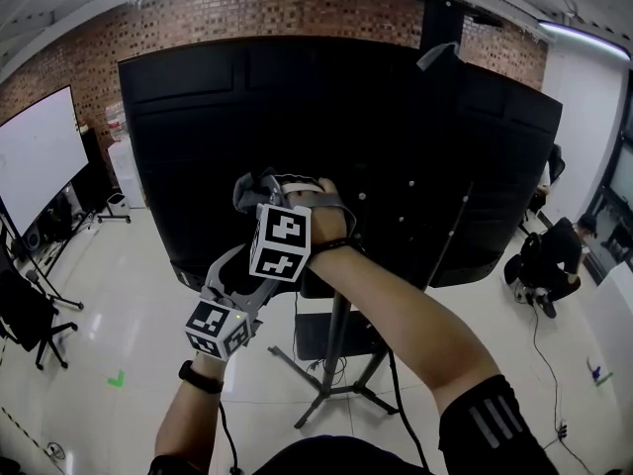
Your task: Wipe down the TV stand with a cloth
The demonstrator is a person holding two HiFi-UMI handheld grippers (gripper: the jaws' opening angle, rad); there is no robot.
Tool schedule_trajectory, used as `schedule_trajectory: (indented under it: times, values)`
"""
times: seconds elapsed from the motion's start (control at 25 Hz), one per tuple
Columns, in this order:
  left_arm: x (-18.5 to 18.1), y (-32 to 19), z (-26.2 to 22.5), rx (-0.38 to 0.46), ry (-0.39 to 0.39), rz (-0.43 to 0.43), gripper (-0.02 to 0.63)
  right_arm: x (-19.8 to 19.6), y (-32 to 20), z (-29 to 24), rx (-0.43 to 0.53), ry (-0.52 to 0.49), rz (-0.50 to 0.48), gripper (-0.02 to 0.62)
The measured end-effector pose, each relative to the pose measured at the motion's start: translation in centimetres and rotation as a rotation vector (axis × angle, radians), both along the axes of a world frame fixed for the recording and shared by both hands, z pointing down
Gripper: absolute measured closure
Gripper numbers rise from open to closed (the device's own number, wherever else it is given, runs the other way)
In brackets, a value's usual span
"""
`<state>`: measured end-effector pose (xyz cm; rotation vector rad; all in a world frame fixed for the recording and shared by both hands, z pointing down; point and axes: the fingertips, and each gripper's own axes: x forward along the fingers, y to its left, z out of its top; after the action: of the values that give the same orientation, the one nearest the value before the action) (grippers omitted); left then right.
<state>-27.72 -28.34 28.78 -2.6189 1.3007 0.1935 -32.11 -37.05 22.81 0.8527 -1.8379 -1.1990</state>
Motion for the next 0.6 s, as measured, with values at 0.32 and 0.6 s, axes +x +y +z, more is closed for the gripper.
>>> schedule_trajectory:
  times: [0.32,0.6]
  values:
    - [2.4,0.2,0.5,-0.013,0.003,0.059,0.297,4.2,-0.6,0.7,0.060,0.127,0.133,0.557]
    - [4.1,0.4,0.2,-0.004,0.005,0.100,0.298,7.1,-1.1,1.2,0.051,0.187,0.207,0.557]
